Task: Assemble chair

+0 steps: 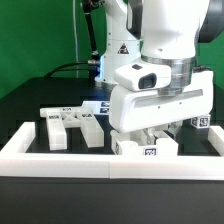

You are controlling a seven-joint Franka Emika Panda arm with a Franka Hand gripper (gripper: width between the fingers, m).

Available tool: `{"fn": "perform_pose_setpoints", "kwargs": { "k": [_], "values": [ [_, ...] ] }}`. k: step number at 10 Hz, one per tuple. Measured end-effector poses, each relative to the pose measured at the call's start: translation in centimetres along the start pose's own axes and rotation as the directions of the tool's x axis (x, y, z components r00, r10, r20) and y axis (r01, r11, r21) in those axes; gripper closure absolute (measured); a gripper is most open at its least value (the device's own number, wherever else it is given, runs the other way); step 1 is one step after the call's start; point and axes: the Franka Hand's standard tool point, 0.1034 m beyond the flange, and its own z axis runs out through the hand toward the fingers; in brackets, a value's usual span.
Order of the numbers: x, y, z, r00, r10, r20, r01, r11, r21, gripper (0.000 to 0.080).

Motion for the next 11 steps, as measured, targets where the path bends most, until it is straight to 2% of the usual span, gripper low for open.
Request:
{"fn": "perform_pose_setpoints", "kwargs": {
  "k": [1, 2, 8, 9, 11],
  "values": [
    [0.0, 0.0, 0.0, 1.000, 0.000, 0.000, 0.000, 1.000, 0.000, 0.0722],
    [0.0, 0.0, 0.0, 1.000, 0.000, -0.001, 0.000, 1.000, 0.000, 0.0766],
    [0.1, -0.1, 0.0, 1.000, 0.001, -0.001, -0.001, 1.000, -0.001, 0.0766],
    [0.5, -0.9, -0.1, 0.995, 0.102, -0.001, -0.102, 0.995, 0.000, 0.0765],
    [1.6, -2.7, 0.0, 0.983, 0.182, 0.003, -0.182, 0.983, -0.001, 0.0765]
  ]
}}
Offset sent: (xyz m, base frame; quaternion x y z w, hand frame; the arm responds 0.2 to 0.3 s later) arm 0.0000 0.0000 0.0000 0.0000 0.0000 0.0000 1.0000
